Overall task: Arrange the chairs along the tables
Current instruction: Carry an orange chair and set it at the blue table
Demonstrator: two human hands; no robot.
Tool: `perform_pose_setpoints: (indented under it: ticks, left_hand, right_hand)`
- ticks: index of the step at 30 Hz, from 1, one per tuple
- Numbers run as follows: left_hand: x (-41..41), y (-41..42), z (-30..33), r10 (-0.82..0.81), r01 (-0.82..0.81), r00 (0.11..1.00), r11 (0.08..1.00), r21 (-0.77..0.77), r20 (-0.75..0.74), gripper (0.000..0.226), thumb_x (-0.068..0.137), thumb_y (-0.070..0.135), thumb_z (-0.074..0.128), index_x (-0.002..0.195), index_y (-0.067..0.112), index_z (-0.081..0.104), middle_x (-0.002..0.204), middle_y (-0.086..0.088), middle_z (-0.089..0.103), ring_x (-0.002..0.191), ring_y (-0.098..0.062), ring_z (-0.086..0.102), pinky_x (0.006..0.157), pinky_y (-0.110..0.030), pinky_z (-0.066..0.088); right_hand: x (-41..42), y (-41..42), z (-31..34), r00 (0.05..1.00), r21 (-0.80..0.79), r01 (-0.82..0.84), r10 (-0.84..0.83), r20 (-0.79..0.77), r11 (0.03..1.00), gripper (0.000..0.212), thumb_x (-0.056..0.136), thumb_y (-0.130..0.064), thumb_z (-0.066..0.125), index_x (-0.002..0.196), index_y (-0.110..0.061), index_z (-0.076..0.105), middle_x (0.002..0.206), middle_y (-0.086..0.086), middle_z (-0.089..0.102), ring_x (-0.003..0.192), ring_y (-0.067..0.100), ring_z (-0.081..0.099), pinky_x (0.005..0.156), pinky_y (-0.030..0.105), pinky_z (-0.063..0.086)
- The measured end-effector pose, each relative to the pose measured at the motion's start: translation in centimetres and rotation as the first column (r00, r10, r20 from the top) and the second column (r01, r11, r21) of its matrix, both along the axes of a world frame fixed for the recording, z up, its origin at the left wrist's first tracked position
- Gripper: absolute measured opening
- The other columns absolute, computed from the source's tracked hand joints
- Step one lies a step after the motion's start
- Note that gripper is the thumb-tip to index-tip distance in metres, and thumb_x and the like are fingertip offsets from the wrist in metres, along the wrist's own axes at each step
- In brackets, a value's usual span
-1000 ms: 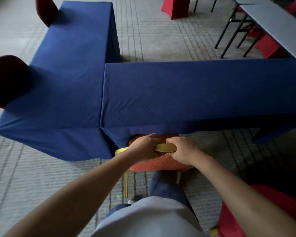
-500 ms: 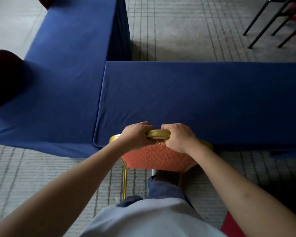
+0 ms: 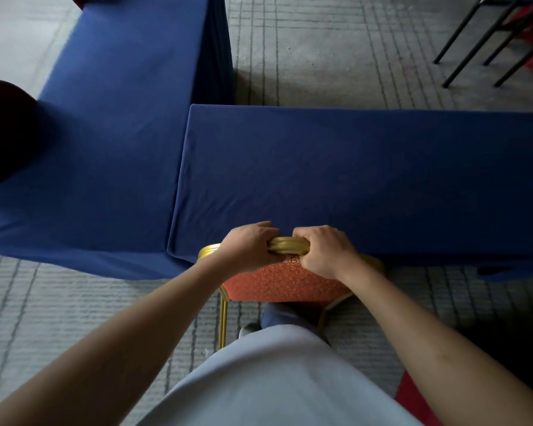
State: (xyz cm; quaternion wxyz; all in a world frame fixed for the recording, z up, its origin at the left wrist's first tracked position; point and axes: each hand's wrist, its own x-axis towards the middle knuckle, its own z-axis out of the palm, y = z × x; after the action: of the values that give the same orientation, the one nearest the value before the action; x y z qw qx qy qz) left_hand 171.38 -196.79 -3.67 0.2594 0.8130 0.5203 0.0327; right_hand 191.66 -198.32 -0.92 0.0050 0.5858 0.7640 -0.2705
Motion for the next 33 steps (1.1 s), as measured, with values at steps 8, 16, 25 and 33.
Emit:
perform_pose_setpoints:
  ticks: [8,16,25,33]
  left_hand:
    - [0.1,-3.2,0.2,0.019,-0.019,1.0,1.0,0.003,0.013,0.034,0.078,0.068,0.064,0.089,0.037,0.061,0.088,0.017,0.054,0.075,-0.003,0.056,0.059,-0.027,0.045]
    - [-0.5,-7.4,-1.6,-0.029,0.032,0.997,0.998,-0.045,0.074,0.024,0.078,0.048,0.073,0.093,0.032,0.065,0.099,0.015,0.05,0.079,-0.008,0.056,0.065,-0.034,0.05]
    - [-1.5,-8.7,-4.9,0.005,0.006,0.998,0.987,-0.16,0.07,0.038,0.079,0.04,0.075,0.115,0.032,0.067,0.11,0.013,0.051,0.089,-0.008,0.053,0.074,-0.026,0.041]
    - [-1.5,-6.5,-6.0,0.01,-0.006,1.0,0.968,-0.25,0.014,0.05,0.082,0.04,0.074,0.129,0.03,0.06,0.13,0.007,0.049,0.115,-0.018,0.052,0.096,-0.034,0.045]
  right_hand:
    - [0.0,-3.0,0.2,1.0,-0.02,0.009,-0.01,-0.006,1.0,0.012,0.078,-0.018,0.06,0.081,-0.028,0.054,0.07,-0.007,0.058,0.067,0.014,0.057,0.063,0.033,0.041]
    - [-0.3,-7.0,-0.8,0.997,-0.001,-0.077,0.077,-0.001,0.997,0.017,0.078,-0.018,0.059,0.078,-0.033,0.049,0.075,-0.012,0.052,0.072,0.014,0.053,0.067,0.03,0.034]
    - [-1.6,-8.5,-4.2,0.996,-0.106,-0.067,0.072,0.045,0.992,0.017,0.081,-0.018,0.056,0.086,-0.032,0.051,0.091,-0.008,0.052,0.098,0.025,0.058,0.079,0.035,0.034]
    - [-1.5,-6.5,-5.4,0.999,-0.18,0.011,-0.001,0.055,0.984,0.021,0.085,-0.019,0.055,0.092,-0.038,0.051,0.094,-0.007,0.05,0.099,0.024,0.053,0.086,0.038,0.036]
